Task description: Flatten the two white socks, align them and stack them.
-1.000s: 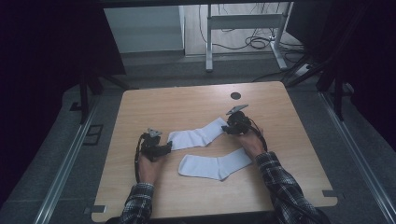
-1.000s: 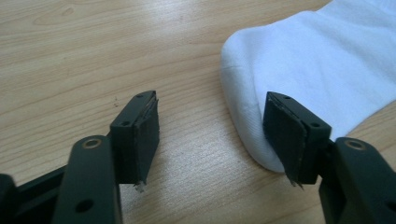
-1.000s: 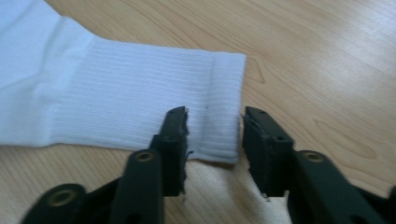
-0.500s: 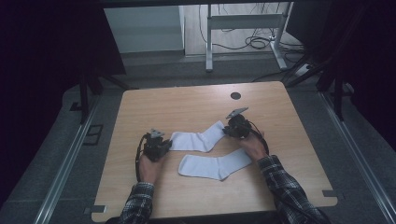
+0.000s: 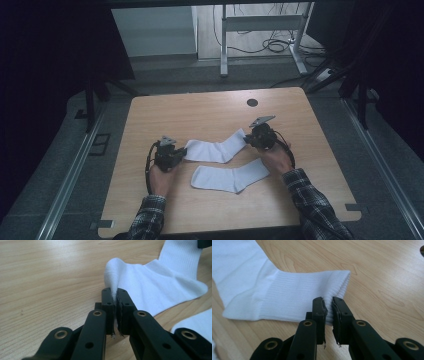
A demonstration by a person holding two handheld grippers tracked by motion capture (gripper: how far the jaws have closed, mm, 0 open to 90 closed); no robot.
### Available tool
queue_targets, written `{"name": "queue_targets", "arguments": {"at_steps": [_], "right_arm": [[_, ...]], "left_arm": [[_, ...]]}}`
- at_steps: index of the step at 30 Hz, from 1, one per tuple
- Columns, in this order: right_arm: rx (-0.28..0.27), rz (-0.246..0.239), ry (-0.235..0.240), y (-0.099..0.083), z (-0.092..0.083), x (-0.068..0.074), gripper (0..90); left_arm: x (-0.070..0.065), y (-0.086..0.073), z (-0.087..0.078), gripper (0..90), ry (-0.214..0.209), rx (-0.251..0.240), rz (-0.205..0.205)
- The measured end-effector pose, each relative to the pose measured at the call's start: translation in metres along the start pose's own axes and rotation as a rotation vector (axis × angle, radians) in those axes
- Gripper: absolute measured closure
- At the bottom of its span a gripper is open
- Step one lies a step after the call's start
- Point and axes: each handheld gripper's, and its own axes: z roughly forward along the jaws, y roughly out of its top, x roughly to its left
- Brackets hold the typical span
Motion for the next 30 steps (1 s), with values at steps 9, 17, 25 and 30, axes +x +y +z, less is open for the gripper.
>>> {"name": "queue_targets", "arguments": {"at_steps": [9,17,25,30], "right_arm": [[-0.050,0.000,0.001,-0.003,-0.023,0.003,79.9],[-0.064,0.016,0.006,-0.011,-0.042,0.004,79.8],[-0.080,0.032,0.005,-0.020,-0.059,0.008,79.8],[-0.093,0.041,0.011,-0.026,-0.068,0.010,79.8]], "left_arm": [[-0.013,0.005,-0.012,85.3,-0.010,-0.030,0.047],[-0.023,0.007,-0.021,85.1,-0.020,-0.041,0.076],[-0.033,0.006,-0.031,85.2,-0.048,-0.072,0.088],[-0.040,0.003,-0.037,85.2,-0.065,-0.076,0.099]]}}
